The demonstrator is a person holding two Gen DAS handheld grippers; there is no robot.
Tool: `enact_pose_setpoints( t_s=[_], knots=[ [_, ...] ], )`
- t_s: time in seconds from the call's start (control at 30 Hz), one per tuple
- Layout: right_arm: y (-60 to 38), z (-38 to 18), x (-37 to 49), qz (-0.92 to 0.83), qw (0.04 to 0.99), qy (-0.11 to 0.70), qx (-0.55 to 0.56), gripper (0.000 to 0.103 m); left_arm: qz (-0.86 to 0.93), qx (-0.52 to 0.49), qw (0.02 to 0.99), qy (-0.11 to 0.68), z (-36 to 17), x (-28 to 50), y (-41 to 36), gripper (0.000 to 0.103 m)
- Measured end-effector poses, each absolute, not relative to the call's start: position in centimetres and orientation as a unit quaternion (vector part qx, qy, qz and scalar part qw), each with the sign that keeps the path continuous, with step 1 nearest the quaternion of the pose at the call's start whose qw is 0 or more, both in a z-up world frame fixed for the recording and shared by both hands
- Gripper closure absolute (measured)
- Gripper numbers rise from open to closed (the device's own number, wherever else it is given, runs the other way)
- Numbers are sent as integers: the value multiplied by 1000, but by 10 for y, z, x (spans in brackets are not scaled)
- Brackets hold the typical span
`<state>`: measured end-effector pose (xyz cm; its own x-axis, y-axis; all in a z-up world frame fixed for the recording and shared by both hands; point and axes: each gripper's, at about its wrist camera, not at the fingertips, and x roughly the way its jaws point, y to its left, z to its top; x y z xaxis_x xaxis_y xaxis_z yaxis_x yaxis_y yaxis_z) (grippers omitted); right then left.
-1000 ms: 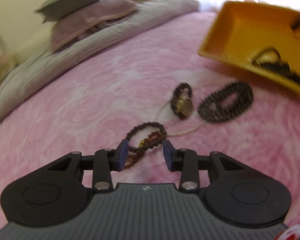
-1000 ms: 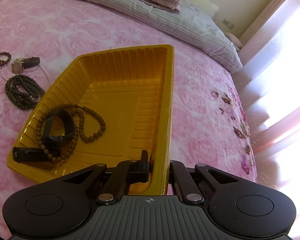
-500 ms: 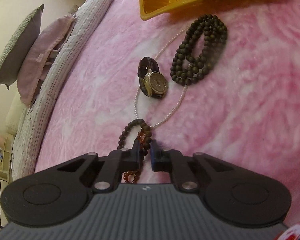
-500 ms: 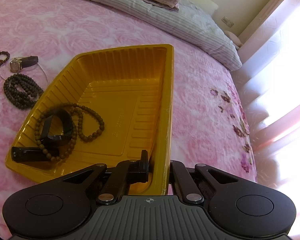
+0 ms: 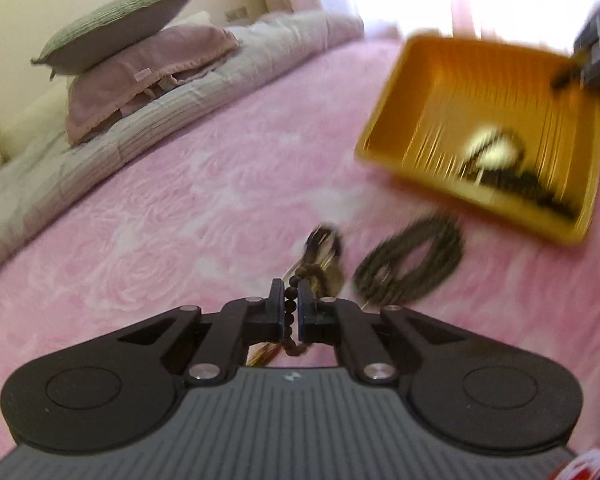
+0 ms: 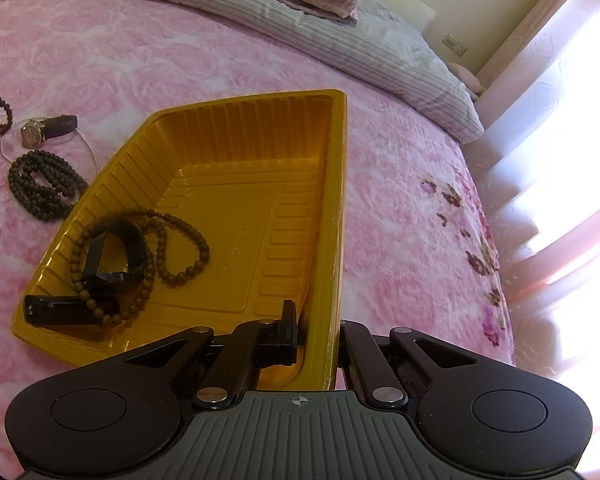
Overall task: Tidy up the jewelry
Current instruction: 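Carry the brown bead bracelet into the tray and open the left gripper, then grasp the amber bead bracelet with gold charm using the left gripper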
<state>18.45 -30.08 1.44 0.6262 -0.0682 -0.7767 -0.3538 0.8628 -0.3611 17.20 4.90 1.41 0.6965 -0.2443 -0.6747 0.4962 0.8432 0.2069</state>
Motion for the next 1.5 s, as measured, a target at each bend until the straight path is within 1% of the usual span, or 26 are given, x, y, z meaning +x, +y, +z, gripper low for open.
enact_pose_setpoints(
  t_s=[0.13,0.33,0.67,0.97,1.0,1.03,1.07,1.27,1.5],
  knots=[
    [-300,14,184,83,868,423,-247,99,-223,141,907,329,35,172,33,98],
    [-300,15,184,84,868,424,-244,99,-259,111,902,326,48,172,-13,98],
    [-301,14,185,86,869,422,-241,99,-333,74,882,325,48,173,-99,98],
    [-302,14,185,88,871,422,-237,99,-370,65,867,326,43,173,-139,97],
    [-302,14,185,88,871,421,-237,99,-375,63,866,324,42,172,-141,94],
    [-302,14,185,88,871,421,-237,99,-379,59,865,324,42,172,-141,82],
    [-302,14,185,88,871,421,-237,99,-381,55,865,323,42,171,-140,75],
    [-302,14,185,88,872,420,-236,99,-340,53,883,320,42,169,-106,75],
    [-302,13,183,86,872,420,-234,99,-227,52,918,321,32,165,-20,74]
  ],
)
